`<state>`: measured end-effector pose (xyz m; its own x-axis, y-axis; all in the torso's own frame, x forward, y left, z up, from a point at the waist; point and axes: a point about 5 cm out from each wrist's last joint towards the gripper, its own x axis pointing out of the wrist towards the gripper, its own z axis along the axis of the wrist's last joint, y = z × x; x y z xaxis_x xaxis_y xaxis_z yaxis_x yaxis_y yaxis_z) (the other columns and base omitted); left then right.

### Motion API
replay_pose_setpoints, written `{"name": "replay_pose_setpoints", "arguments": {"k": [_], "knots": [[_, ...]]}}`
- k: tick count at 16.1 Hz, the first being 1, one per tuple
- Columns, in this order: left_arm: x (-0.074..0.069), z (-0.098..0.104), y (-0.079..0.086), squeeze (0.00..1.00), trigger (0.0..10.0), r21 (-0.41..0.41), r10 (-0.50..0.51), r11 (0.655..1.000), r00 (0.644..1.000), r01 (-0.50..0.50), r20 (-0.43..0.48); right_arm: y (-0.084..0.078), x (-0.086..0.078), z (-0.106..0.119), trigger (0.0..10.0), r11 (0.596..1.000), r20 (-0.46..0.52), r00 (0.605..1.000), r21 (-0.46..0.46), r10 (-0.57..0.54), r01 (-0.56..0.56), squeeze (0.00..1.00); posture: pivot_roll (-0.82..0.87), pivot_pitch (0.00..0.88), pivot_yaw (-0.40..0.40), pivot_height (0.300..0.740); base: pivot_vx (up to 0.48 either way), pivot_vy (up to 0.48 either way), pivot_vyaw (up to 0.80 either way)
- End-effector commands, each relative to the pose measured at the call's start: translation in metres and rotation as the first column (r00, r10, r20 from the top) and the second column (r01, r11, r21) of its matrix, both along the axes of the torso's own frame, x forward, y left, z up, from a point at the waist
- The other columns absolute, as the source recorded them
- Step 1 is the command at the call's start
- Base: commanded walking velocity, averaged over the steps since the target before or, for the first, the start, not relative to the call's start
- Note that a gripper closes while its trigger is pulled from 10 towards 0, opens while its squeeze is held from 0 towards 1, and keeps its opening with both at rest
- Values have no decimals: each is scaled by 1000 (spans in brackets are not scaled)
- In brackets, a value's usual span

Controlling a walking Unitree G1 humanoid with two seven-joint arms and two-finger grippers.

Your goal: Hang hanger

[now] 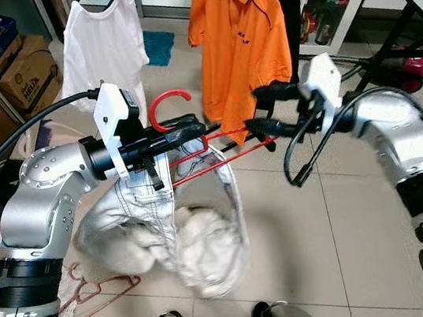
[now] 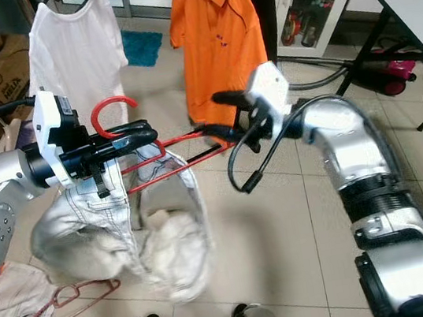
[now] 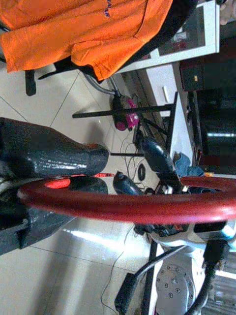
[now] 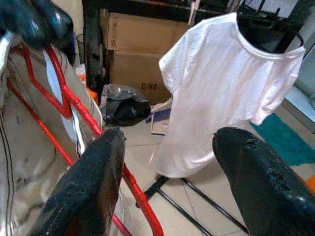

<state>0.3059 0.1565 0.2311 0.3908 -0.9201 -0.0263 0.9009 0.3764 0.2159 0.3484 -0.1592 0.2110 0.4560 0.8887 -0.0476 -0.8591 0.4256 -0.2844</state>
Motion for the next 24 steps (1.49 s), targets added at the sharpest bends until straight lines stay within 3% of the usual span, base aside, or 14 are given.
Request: {"name": "replay_pose_setpoints", "arguments": {"k": [1,4,7,14,18,23,24], "knots": [[-3,12,-6,0,10000,-6,-35,999,998,36,55,-5,-6,5,10000,1000,-8,1000,25,15,-15,0,-40,159,-102,740,0,0,0],[-2,12,-6,0,10000,-3,-33,999,998,34,54,-9,-7,13,10000,998,-14,1000,55,22,-21,0,-43,161,-101,740,0,0,0],[-3,11,-6,0,10000,-5,-32,999,998,32,52,-8,-10,5,10000,999,-40,998,-1,38,-38,0,-43,161,-101,740,0,0,0],[-4,14,-9,0,10000,-16,-45,999,997,46,59,15,-8,-20,10000,992,-73,995,-99,72,-79,0,-39,154,-104,740,0,0,0],[-4,14,-12,0,10000,-17,-55,998,997,56,62,27,-2,-23,10000,992,-54,997,-107,59,-65,0,-36,141,-105,740,0,0,0],[-3,15,-12,0,10000,-22,-55,998,996,56,68,31,4,-25,10000,997,-57,998,-76,18,-22,0,-35,138,-109,740,0,0,0],[-3,15,-12,0,10000,-23,-54,998,996,56,68,32,5,-25,0,998,-63,998,-55,12,-15,0,-37,141,-109,740,0,0,0]]}}
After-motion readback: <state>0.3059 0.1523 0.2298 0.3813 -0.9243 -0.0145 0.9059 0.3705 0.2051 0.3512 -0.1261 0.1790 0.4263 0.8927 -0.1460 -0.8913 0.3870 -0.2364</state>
